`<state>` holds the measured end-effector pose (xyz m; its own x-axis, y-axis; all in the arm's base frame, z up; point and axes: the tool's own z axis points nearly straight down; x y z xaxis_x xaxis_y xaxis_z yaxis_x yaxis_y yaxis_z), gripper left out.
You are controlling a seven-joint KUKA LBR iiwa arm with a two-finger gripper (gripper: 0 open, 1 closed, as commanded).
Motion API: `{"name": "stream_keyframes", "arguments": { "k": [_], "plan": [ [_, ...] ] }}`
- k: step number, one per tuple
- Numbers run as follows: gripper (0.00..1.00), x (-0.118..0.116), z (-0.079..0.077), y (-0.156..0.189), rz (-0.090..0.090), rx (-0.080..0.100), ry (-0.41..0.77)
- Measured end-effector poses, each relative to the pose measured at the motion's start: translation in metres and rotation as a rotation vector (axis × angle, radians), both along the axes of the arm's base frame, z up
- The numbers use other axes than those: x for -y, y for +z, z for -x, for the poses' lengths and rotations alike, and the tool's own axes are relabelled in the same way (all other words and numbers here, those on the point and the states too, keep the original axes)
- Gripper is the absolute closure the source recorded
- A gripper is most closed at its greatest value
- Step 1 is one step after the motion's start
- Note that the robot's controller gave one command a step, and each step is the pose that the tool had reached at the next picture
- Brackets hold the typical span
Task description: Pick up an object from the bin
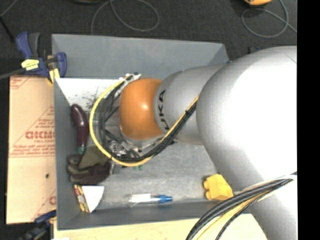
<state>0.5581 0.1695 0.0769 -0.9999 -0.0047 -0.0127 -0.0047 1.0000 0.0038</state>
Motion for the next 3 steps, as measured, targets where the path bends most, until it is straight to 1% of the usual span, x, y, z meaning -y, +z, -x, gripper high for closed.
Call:
{"name": "stream_keyframes", "arguments": {
  "k": [1, 2, 3],
  "plan": [
    [1.0, 0.0, -0.003, 0.101, 0.0, 0.003, -0.001],
    [1.0, 0.001, -0.003, 0.101, 0.0, 0.003, 0.0],
    [1.0, -0.001, 0.008, 0.238, -0.001, 0.007, -0.027]
  ]
}}
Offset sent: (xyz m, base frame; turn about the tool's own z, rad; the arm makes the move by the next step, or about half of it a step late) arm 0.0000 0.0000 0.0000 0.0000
